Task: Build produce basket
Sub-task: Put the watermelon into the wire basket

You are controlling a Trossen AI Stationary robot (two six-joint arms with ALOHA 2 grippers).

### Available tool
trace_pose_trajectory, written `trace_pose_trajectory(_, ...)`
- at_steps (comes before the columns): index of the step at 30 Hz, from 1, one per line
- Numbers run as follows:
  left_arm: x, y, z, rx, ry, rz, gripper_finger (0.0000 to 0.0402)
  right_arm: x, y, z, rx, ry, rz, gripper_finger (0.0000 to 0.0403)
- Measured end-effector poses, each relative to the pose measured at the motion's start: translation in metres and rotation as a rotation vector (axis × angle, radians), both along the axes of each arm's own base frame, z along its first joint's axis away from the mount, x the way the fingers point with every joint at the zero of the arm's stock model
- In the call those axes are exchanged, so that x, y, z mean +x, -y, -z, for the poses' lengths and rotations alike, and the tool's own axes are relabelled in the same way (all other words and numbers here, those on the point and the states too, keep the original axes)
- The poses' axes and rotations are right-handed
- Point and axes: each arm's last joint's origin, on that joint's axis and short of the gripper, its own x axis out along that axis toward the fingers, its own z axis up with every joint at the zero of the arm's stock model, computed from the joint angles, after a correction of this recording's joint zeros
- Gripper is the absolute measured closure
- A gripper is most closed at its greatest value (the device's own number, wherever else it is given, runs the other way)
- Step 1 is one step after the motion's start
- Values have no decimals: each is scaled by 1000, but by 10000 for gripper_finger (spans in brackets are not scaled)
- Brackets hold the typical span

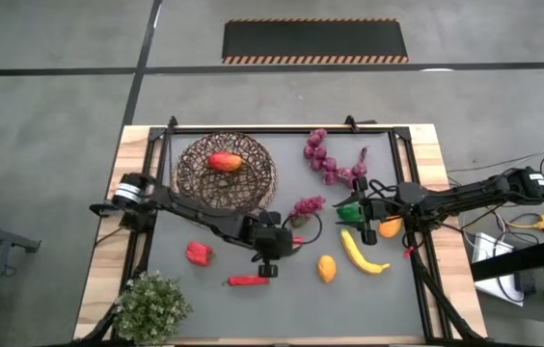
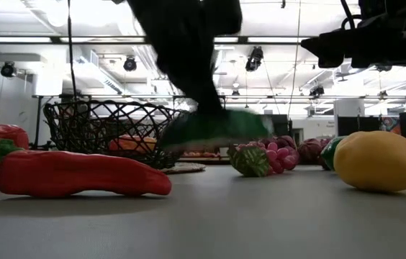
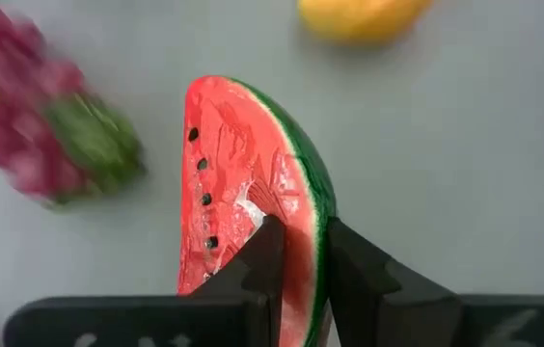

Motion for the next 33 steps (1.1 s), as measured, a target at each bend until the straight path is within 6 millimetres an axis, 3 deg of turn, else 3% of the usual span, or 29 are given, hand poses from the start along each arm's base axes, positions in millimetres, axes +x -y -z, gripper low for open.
trace_pose_trajectory(7, -21, -12, -55, 175, 221, -78, 362, 0, 0, 1, 0, -8, 1, 202)
trace_pose_trajectory(13, -47, -43, -75, 421, 352, -405, 361, 0, 0, 1, -3, -7, 4, 202)
trace_pose_trajectory(16, -57, -62, -73, 456, 449, -639, 361, 0, 0, 1, -3, -8, 8, 202)
trace_pose_trajectory(20, -65, -87, -56, 421, 548, -824, 361, 0, 0, 1, -2, -10, 12, 202)
trace_pose_trajectory(27, -72, -121, -16, 384, 665, -964, 361, 0, 1, 1, 0, -12, 26, 202)
trace_pose_trajectory(33, -83, -140, 6, 341, 733, -1065, 361, 0, 1, 1, 0, -13, 27, 202)
